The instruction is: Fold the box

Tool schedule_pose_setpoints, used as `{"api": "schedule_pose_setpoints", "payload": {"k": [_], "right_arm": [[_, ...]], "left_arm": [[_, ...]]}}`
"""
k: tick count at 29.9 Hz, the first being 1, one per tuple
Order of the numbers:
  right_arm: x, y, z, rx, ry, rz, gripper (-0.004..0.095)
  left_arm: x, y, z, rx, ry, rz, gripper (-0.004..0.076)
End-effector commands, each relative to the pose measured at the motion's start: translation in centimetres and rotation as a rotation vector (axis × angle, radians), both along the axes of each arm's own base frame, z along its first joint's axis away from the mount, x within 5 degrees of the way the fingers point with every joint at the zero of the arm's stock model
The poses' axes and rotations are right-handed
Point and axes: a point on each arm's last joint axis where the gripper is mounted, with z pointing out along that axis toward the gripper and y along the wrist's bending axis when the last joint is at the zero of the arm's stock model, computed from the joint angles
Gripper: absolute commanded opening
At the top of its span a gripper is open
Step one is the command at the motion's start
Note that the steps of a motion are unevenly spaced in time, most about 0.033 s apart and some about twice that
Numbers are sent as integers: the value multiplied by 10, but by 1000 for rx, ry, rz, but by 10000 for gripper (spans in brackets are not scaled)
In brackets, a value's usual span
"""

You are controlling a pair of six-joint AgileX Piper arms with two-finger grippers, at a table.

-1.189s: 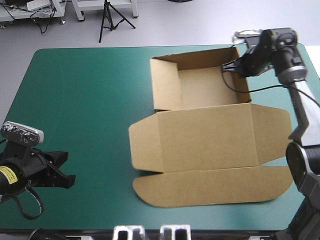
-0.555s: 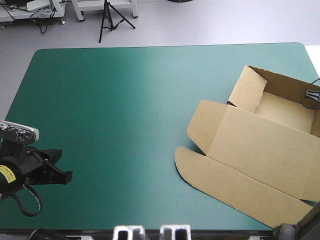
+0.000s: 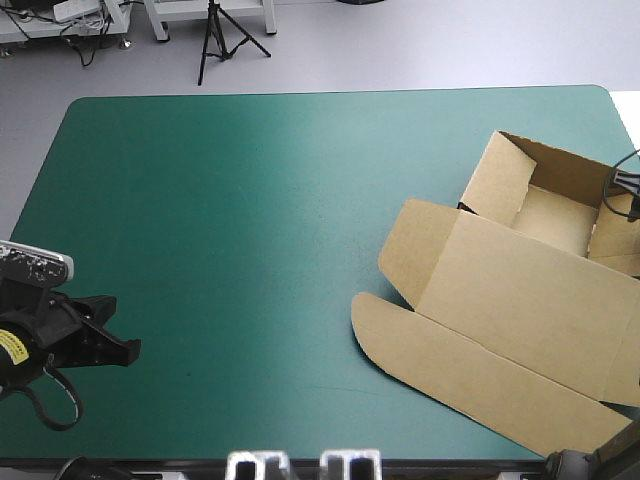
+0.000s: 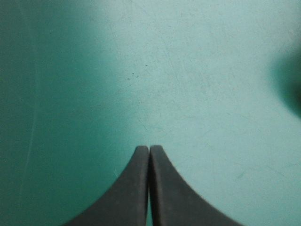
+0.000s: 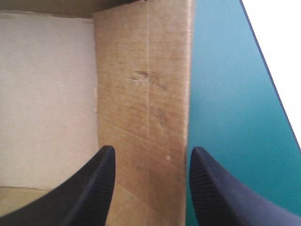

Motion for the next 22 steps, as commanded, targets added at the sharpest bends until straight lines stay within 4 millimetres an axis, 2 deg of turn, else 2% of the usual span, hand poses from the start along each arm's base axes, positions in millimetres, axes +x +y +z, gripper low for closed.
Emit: {"api": "schedule_pose_setpoints", "payload": {"k": [1, 4, 6, 9, 10, 11, 14, 18, 20, 22], "right_arm": [[-26, 21, 59, 11, -179, 24, 469], [-39, 48, 88, 88, -320, 124, 451], [-47, 74, 105, 109, -385, 207, 347], [-61, 116, 110, 81, -385, 361, 86], [-65, 133, 106, 77, -365, 427, 12], [-71, 146, 101, 73, -344, 474, -16], [-89, 174, 89, 80, -338, 571, -13], [-121, 192, 79, 76, -418, 634, -13], [-140, 193, 72, 68, -442, 648, -13], [-158, 191, 56, 67, -446, 640, -13]], "left_arm": [[-3, 2, 3, 6, 15, 8, -9], [-2, 1, 4, 3, 8, 8, -9], [-3, 1, 5, -7, -23, 6, -9], [-4, 2, -1, -19, -75, 5, -9], [-5, 2, -6, -21, -79, 5, -9], [-4, 2, -13, -18, -69, 5, -9], [-7, 2, -35, -15, -30, -1, -9], [-12, 4, -59, -16, -45, -6, -9], [-13, 4, -72, -8, -56, -19, -9], [-16, 5, -86, -7, -58, -25, -9]]}}
